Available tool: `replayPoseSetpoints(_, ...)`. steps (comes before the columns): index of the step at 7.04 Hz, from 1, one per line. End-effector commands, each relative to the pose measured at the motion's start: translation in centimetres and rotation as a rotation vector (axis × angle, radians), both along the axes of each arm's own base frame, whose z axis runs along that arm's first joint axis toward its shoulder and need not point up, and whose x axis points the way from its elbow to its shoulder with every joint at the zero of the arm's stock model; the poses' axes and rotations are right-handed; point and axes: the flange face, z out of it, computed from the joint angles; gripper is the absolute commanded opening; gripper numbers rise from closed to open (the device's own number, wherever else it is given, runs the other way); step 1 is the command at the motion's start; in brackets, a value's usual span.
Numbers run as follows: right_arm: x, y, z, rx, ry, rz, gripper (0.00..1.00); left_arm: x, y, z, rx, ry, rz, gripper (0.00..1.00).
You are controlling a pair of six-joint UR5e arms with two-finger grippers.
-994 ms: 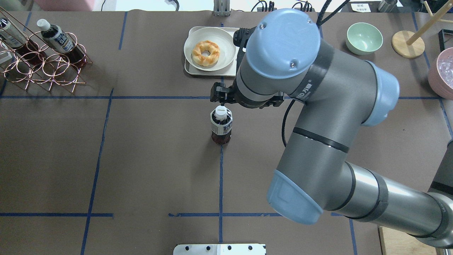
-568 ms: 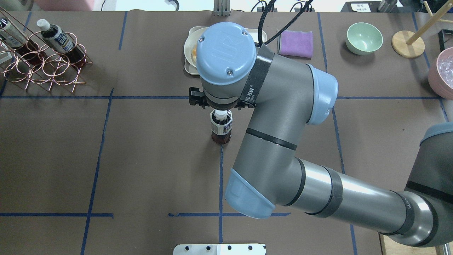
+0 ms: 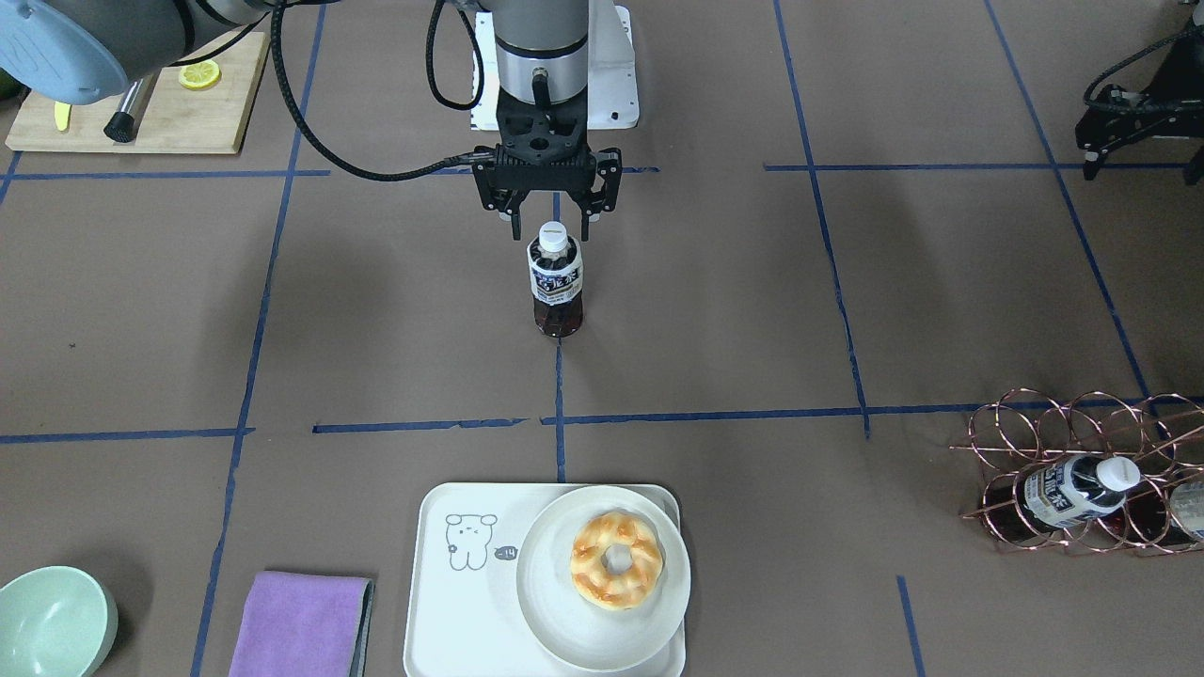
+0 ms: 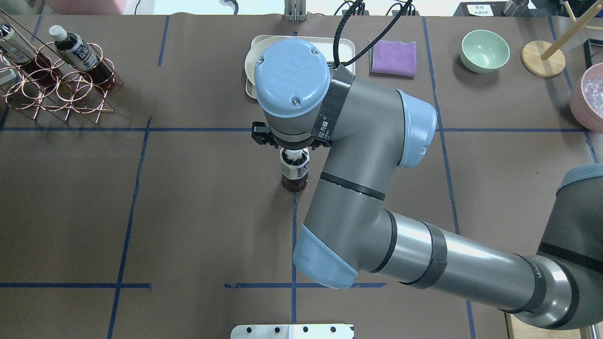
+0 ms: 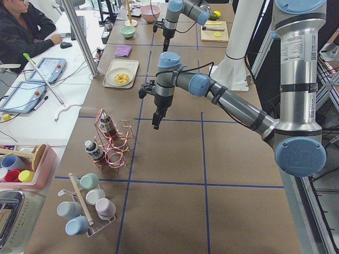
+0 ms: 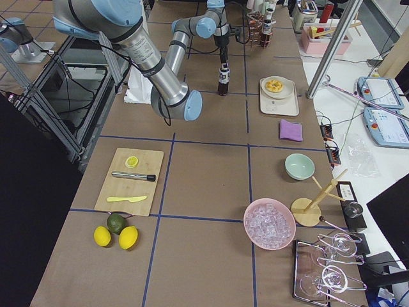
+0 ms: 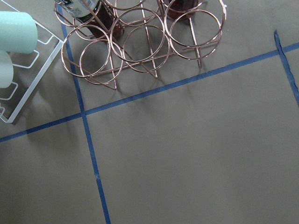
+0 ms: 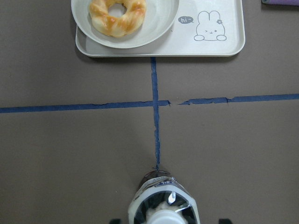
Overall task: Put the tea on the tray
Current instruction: 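Lower the right gripper and close it around the bottle top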
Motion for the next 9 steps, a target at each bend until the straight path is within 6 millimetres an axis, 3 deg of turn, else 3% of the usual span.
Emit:
replayPoseSetpoints(1, -0.6, 0.2, 0.5, -0.006, 0.011, -0.008, 0.72, 0.0, 0.0, 0.0, 0.001, 0.000, 0.000, 1.00)
replayPoseSetpoints(4, -0.7, 0.3, 0.6, -0.008, 0.013, -0.013, 0.68, 0.0, 0.0, 0.1, -0.002, -0.001, 0.000, 1.00)
replayPoseSetpoints(5, -0.7, 0.3, 0.6, -0.008, 0.013, -0.013, 0.62, 0.0, -0.1, 0.1, -0.002, -0.001, 0.000, 1.00)
replayPoseSetpoints(6, -0.8, 0.2, 0.7, -0.011, 0.015, -0.009, 0.41, 0.1, -0.1, 0.2, -0.004, 0.000, 0.001, 1.00)
replayPoseSetpoints(7, -0.7, 0.2, 0.7, -0.010, 0.016, -0.009, 0.11, 0.1, -0.1, 0.2, -0.004, -0.001, 0.002, 1.00)
replayPoseSetpoints(8, -0.6, 0.2, 0.4, -0.007, 0.012, -0.012, 0.00, 0.1, -0.1, 0.3, -0.006, -0.002, 0.000, 1.00)
replayPoseSetpoints(9, 0.3, -0.1, -0.2, -0.004, 0.001, -0.003, 0.00, 0.1, -0.2, 0.2, -0.004, -0.001, 0.000, 1.00)
